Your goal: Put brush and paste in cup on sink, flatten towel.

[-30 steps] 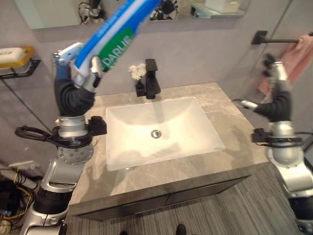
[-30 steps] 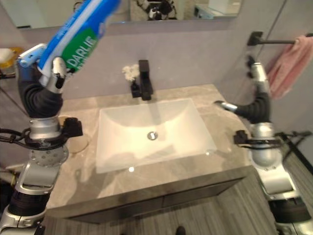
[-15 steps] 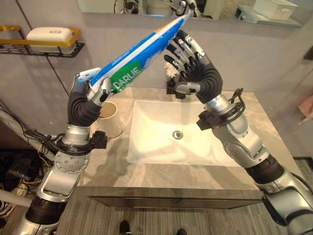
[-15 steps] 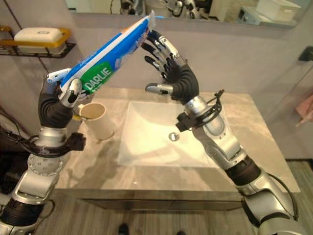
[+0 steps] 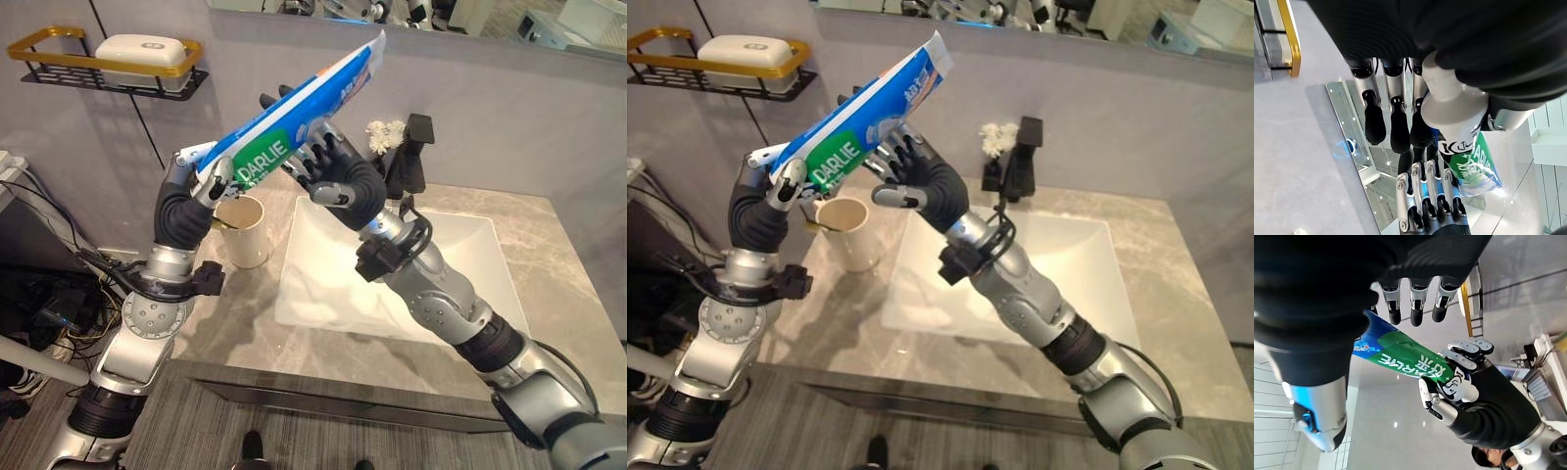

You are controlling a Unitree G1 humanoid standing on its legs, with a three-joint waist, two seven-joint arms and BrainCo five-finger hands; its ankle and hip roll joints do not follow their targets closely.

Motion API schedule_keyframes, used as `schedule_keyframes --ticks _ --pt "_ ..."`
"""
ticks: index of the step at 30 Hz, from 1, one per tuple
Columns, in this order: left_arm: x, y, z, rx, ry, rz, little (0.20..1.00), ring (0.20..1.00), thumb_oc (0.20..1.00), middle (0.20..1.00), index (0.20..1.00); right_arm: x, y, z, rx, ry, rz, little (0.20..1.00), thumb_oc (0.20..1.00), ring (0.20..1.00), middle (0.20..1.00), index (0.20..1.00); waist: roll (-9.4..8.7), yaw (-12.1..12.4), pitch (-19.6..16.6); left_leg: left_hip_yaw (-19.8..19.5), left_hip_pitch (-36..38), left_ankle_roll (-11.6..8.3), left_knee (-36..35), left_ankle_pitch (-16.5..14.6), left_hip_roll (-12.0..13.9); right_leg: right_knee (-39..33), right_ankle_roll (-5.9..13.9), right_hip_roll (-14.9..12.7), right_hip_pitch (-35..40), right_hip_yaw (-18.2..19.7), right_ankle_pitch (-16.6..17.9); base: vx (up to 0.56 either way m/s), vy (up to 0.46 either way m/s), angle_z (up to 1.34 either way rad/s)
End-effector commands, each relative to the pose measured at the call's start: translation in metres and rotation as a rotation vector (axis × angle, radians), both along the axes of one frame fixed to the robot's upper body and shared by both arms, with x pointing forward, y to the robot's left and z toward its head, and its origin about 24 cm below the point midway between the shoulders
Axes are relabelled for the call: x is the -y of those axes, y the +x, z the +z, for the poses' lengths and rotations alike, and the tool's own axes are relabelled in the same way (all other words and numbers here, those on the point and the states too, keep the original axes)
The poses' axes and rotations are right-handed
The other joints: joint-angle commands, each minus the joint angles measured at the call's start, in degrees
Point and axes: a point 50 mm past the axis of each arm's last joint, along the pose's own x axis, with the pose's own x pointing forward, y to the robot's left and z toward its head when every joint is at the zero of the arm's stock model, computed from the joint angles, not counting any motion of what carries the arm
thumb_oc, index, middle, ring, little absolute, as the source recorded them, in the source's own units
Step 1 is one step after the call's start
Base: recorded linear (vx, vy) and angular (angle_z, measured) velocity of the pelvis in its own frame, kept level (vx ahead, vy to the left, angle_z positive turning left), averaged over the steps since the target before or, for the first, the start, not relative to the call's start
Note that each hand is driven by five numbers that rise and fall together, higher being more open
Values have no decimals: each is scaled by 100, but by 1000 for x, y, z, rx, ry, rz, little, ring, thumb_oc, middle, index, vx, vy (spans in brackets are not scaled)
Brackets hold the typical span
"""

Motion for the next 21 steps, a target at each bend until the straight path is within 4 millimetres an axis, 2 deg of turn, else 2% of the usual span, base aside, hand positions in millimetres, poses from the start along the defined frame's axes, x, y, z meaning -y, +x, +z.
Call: schedule_keyframes --ticks 1,6,7,10,13,16,17,21 --pt "5 0 11 57 26 -46 200 200 200 200 200 -12 -13 36 150 70 96 1000 1000 1000 1000 1000 -233 -41 -212 52 219 -229 34 -217 202 -2 317 -544 -38 255 251 12 23 4" --pt "5 0 6 16 58 -75 200 200 200 200 200 -13 -13 37 142 79 90 1000 1000 1000 1000 1000 -235 -25 -216 -16 172 -210 34 -204 168 -2 327 -564 -26 204 253 19 11 11" --pt "5 0 6 11 58 -78 200 200 200 200 200 -14 -12 37 140 78 90 956 956 956 956 956 -238 -17 -218 -26 166 -209 34 -203 165 -2 329 -569 -24 197 257 8 7 5" --pt "4 0 -1 -34 58 -93 200 200 200 200 200 -15 -12 40 146 81 81 580 580 580 580 580 -243 3 -210 -47 142 -201 34 -200 160 -2 330 -575 -19 173 252 5 2 1" --pt "1 -2 -6 -63 62 -96 200 200 200 200 200 -19 -12 45 159 90 76 624 624 624 624 624 -252 24 -209 -60 132 -194 34 -192 144 -2 321 -573 -35 188 257 0 0 0" --pt "-2 0 -13 -103 56 -87 200 200 200 200 200 -24 -11 47 157 82 80 583 583 583 583 583 -261 45 -212 -96 113 -190 34 -186 136 -2 320 -575 -27 178 258 0 0 0" --pt "-2 3 -22 -141 58 -75 200 200 200 200 200 -24 -7 43 129 85 73 200 200 200 200 200 -257 55 -214 -100 129 -181 34 -198 128 -2 320 -584 2 152 261 0 0 0" --pt "-8 2 -35 -204 52 -52 200 200 200 200 200 -22 -7 44 135 74 69 200 200 200 200 200 -244 58 -232 -92 148 -173 34 -197 130 -2 319 -579 28 153 262 0 0 0"
